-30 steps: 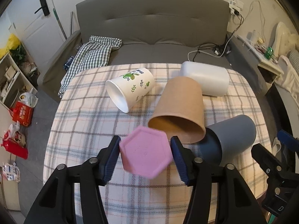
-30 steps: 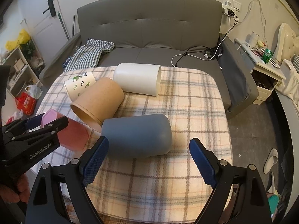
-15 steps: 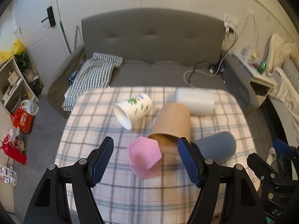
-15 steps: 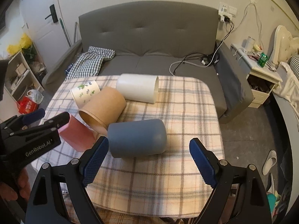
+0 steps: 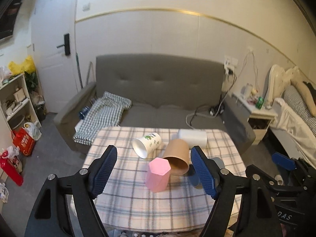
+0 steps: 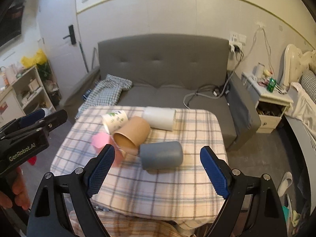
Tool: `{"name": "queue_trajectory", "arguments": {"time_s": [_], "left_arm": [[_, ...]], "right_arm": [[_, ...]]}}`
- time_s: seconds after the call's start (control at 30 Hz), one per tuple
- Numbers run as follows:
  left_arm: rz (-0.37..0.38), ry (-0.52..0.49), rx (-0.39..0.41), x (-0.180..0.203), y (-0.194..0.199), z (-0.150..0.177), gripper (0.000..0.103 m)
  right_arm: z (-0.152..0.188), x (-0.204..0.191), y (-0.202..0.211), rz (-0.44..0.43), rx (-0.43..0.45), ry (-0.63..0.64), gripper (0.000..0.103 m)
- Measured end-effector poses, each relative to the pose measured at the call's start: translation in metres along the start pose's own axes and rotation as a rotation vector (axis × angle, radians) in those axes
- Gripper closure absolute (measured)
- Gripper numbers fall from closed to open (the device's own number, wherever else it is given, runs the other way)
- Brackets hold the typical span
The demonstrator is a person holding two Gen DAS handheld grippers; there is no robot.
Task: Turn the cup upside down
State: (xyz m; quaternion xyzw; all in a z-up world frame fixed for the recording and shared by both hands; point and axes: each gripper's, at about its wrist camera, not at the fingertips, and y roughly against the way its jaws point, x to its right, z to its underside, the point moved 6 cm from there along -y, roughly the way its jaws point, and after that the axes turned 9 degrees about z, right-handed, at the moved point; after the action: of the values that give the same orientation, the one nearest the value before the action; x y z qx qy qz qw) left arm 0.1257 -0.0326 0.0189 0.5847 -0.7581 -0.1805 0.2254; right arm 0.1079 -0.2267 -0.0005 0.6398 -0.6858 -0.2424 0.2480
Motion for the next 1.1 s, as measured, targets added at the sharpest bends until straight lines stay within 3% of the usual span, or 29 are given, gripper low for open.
{"name": "queue_trajectory", "arguments": {"time_s": [0.4,0.53,0.6,0.87,1.1], "left_arm": [[-0.027,-0.013,0.081,-0.012,0.041,0.055,0.019],[-0.028,-0.046,0.115,-0.005,0.043,0.067,0.010],[-0.061,-0.053,0.141,-0.005,0.043,0.071,0.005],[-0.084,0.007,0.110,-0.020,0.040,0.087,0.004],[-0.092,0.006,0.117,-0.024,0.044,0.089,0.004]], "right_arm": [[0.048,-0.018,0.031,-0.052,0.093,0.014,0.014],[0.055,-0.014,0.035,-0.056,0.112,-0.007,0.014],[0.057,-0.011,0.034,-0.046,0.121,-0.015,0.008],[0.065,-0.006,0.020,-0.043,0.095,-0.045,0.000],[0.070,-0.009,0.017,-0.046,0.085,-0.038,0.000]]}}
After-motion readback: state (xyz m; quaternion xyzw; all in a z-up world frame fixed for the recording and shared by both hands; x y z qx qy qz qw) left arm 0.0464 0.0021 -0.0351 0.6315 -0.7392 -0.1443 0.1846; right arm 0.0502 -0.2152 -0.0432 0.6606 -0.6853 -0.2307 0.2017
